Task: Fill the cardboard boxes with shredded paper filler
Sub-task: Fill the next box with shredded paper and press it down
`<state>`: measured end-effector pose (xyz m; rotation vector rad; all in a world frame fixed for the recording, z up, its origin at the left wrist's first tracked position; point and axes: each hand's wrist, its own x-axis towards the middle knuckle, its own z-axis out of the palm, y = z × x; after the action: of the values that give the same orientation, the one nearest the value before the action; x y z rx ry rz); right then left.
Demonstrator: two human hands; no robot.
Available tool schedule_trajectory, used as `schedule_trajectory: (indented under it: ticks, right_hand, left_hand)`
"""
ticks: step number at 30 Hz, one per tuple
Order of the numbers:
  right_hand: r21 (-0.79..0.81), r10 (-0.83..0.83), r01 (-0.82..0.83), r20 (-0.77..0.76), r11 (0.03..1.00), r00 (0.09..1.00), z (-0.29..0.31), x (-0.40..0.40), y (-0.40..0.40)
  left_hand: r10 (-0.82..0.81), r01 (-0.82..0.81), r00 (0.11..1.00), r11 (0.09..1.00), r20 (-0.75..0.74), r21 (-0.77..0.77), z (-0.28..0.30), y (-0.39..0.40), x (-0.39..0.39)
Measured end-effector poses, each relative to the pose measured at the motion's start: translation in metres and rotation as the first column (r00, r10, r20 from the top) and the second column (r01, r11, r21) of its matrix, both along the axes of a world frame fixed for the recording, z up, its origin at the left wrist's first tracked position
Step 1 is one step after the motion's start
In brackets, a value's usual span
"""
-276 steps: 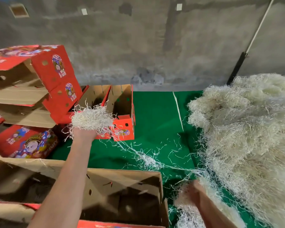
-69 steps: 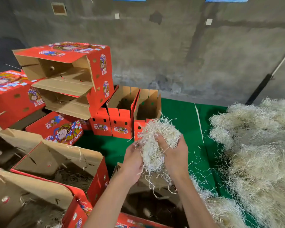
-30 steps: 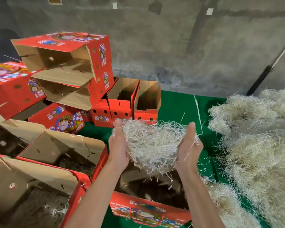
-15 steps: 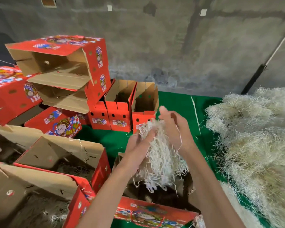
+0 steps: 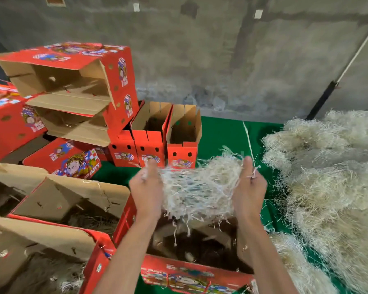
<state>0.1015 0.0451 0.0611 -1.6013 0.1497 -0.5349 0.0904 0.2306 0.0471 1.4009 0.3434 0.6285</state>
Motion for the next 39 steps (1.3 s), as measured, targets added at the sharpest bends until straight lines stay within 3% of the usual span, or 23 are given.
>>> schedule_trajectory:
  ticks: [2,5,7,11,13,17,20,21,25,28,31,35,39]
  right_hand:
    - [-0.016,0.066,-0.066,-0.029,0.998,0.997,-0.001,-0.001,0.004]
    - [-0.085,0.167,-0.165,0.011,0.983,0.986,0.001,-0.009,0.04]
    - [-0.164,0.184,-0.175,0.044,0.971,0.982,-0.001,-0.008,0.048]
    - [-0.179,0.239,-0.231,0.028,0.956,0.97,-0.004,-0.003,0.032]
    - [-0.141,0.234,-0.231,0.006,0.963,0.972,0.0,-0.002,0.028]
    - [-0.038,0.187,-0.188,-0.034,0.981,0.982,0.002,-0.003,0.023]
    - [0.039,0.145,-0.143,-0.057,0.989,0.988,-0.002,-0.006,0.039]
    - [0.047,0.15,-0.148,-0.047,0.988,0.988,-0.004,-0.007,0.047]
    - [-0.029,0.172,-0.171,0.034,0.985,0.985,-0.006,-0.003,0.051]
    - [-0.043,0.14,-0.137,0.083,0.99,0.987,0.001,0.0,0.048]
    - [-0.022,0.155,-0.154,0.054,0.988,0.986,0.004,-0.001,0.05]
    - [0.064,0.152,-0.15,-0.035,0.987,0.988,0.007,0.009,0.031]
    - [0.134,0.172,-0.17,0.002,0.976,0.985,0.007,0.001,0.044]
  left_hand:
    - [-0.016,0.016,0.999,1.0,-0.028,-0.01,-0.002,0.004,0.003]
    - [-0.297,0.289,0.943,0.955,-0.153,-0.071,-0.002,-0.036,-0.004]
    - [-0.374,0.364,0.912,0.927,-0.169,-0.088,-0.005,-0.048,-0.005]
    - [-0.241,0.259,0.938,0.965,-0.248,0.043,-0.009,-0.03,-0.003]
    - [-0.21,0.227,0.943,0.973,-0.257,0.039,-0.009,-0.023,-0.006]
    - [-0.244,0.185,0.934,0.954,-0.259,-0.234,-0.01,-0.012,-0.013]
    - [-0.229,0.159,0.958,0.925,-0.172,-0.345,-0.011,-0.033,-0.013]
    - [-0.242,0.186,0.961,0.923,-0.133,-0.337,-0.006,-0.042,-0.014]
    - [-0.308,0.306,0.949,0.951,-0.061,-0.04,0.004,-0.046,-0.014]
    - [-0.391,0.391,0.919,0.92,-0.044,0.009,0.003,-0.044,-0.004]
    - [-0.283,0.285,0.959,0.954,-0.032,0.093,0.002,-0.053,-0.001]
    - [-0.174,0.182,0.975,0.982,-0.135,0.051,0.007,-0.031,0.011]
    - [-0.164,0.144,0.973,0.981,-0.161,-0.132,0.005,-0.05,0.004]
